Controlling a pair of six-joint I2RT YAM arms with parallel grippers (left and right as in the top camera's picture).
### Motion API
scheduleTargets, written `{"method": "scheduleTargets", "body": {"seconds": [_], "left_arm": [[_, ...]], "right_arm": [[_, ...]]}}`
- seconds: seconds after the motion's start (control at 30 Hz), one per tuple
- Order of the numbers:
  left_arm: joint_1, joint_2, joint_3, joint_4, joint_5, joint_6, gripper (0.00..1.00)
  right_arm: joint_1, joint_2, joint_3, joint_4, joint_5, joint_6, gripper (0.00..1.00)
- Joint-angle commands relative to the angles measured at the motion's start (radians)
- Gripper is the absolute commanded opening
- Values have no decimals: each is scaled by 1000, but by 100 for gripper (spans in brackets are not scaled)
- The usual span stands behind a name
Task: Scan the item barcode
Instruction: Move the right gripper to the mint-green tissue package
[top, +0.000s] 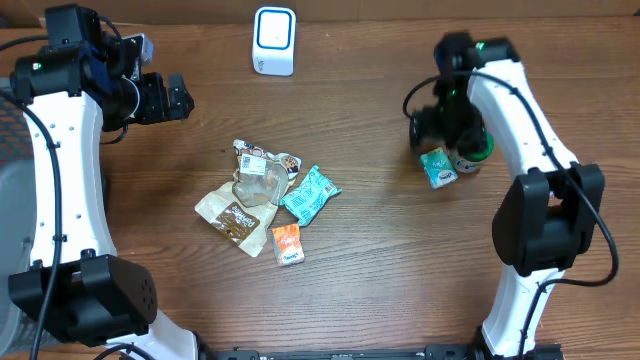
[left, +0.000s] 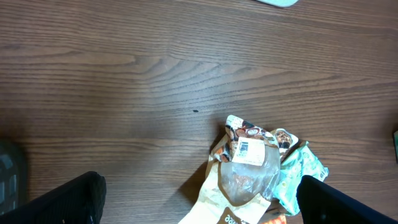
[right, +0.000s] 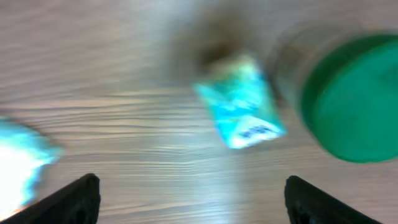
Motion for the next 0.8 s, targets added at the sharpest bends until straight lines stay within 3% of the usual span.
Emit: {"method": "scheduleTargets", "body": {"seconds": [0.0, 0.17, 0.3, 0.37, 0.47, 0.57, 0.67, 0.77], "left_arm": [[-6, 9, 2, 1, 11, 16, 100], [-6, 9, 2, 1, 11, 16, 100], [-6, 9, 2, 1, 11, 16, 100], [-6, 9, 2, 1, 11, 16, 100], [-6, 9, 2, 1, 11, 16, 100], [-6, 9, 2, 1, 11, 16, 100], [-6, 9, 2, 1, 11, 16, 100], [-6, 9, 2, 1, 11, 16, 100]], "right_arm": [[27, -12, 66, 1, -289, 1, 100], [116, -11, 12, 105, -462, 6, 100], [221, -10, -68, 196, -472, 86, 100], [275, -10, -115, 241, -472, 114, 90], [360, -10, -183, 301, -472, 177, 60], [433, -10, -242, 369, -472, 244, 41], [495, -10, -276, 424, -471, 268, 32], [534, -10, -280, 447, -463, 268, 30]]}}
